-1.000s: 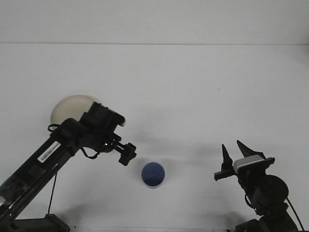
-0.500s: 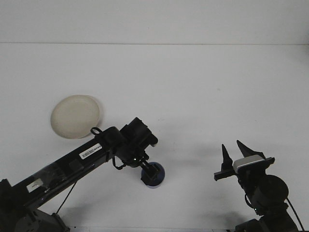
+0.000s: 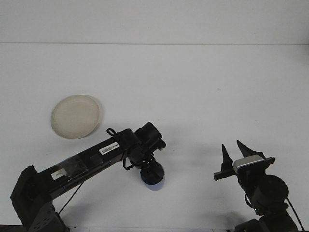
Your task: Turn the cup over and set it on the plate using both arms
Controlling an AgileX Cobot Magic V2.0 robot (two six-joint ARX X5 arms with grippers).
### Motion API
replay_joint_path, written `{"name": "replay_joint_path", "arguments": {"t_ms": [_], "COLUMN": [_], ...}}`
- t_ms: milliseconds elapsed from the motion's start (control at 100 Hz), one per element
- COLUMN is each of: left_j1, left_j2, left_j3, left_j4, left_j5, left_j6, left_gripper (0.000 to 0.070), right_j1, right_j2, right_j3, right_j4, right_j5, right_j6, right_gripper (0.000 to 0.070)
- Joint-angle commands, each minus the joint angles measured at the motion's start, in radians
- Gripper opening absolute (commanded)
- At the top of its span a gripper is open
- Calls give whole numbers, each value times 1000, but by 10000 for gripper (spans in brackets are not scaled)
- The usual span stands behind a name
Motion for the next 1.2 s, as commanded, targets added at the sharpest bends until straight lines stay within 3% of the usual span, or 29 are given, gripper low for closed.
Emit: {"name": "replay_joint_path", "arguments": {"t_ms": [0,250,580,920,1190], "left_j1": [-12,26,304,717,921], "left_j2": [11,-65,-243,-211,-82], "left_j3": [23,49,299,369,369], "left_j4": [-6,-35,-123,-180,-195], "left_j5": [-23,-49,-241,-257,-256], "left_j6": [2,0,27,84,83], "left_gripper": [14,15,14,14,13], "right_j1": [2,2,2,2,2], "right_j2": [3,3,4,4,4], "right_j3": [4,4,4,4,4], "right_j4": [8,7,6,3,2], "right_j5": [-2,-2,-2,-2,-2], "right_j6": [9,8,8,9,9], "right_gripper": [333,333,333,333,333]}}
